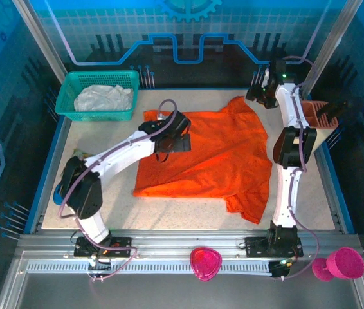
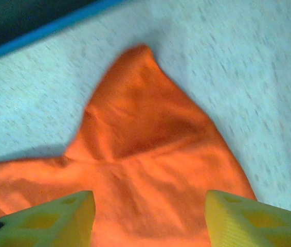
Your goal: Fold and stack the t-shirts
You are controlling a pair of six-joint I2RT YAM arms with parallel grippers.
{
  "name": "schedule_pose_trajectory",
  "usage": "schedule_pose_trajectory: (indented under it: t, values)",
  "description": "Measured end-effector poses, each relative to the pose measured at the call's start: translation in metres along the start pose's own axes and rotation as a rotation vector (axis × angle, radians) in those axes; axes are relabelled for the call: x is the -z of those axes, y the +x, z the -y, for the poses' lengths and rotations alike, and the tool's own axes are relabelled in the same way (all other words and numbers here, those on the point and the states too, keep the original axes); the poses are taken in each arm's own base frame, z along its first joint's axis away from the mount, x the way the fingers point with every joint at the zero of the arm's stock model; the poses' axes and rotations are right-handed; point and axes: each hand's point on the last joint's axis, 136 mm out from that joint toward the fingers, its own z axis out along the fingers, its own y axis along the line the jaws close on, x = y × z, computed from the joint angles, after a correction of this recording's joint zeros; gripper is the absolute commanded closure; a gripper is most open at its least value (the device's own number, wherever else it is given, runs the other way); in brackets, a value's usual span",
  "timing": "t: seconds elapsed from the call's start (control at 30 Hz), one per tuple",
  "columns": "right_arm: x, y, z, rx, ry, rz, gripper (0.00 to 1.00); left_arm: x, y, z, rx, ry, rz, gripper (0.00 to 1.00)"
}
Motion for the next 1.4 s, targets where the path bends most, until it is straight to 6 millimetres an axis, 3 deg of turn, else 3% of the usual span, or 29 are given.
schedule_pose_trajectory:
  t: [0.13,0.27,0.37,0.5,0.73,0.8,0.97,1.03,1.23,1.4]
  values:
    - [-0.038,-0.005,0.001,0.039,-0.039,0.002,0.31,-0.038,0.013,0.003,-0.044,-0.048,-0.060,0.05]
    - [-0.082,0.020,0.018,0.041,-0.026,-0.080,0.30,-0.070,0.032,0.002,-0.076,-0.085,-0.123,0.06]
    - [-0.095,0.030,0.023,0.050,-0.019,-0.107,0.31,-0.080,0.037,0.001,-0.079,-0.096,-0.139,0.06]
    - [-0.097,0.028,0.023,0.076,-0.009,-0.096,0.33,-0.091,0.036,0.001,-0.072,-0.101,-0.143,0.07]
    - [-0.100,0.030,0.019,0.124,0.029,-0.094,0.51,-0.112,0.041,-0.010,-0.047,-0.117,-0.166,0.07]
    - [-0.101,0.031,0.018,0.127,0.034,-0.095,0.59,-0.115,0.045,-0.013,-0.044,-0.119,-0.176,0.07]
    - [-0.101,0.035,0.022,0.132,0.053,-0.111,0.92,-0.120,0.049,-0.015,-0.023,-0.112,-0.176,0.07]
    - [-0.101,0.037,0.022,0.131,0.054,-0.119,1.00,-0.121,0.049,-0.015,-0.014,-0.107,-0.168,0.07]
    - [-0.088,0.039,0.019,0.126,0.056,-0.128,1.00,-0.120,0.050,-0.016,-0.005,-0.096,-0.153,0.08]
    - [-0.037,0.026,-0.004,0.149,0.039,-0.075,1.00,-0.120,0.050,-0.016,0.003,-0.087,-0.141,0.08]
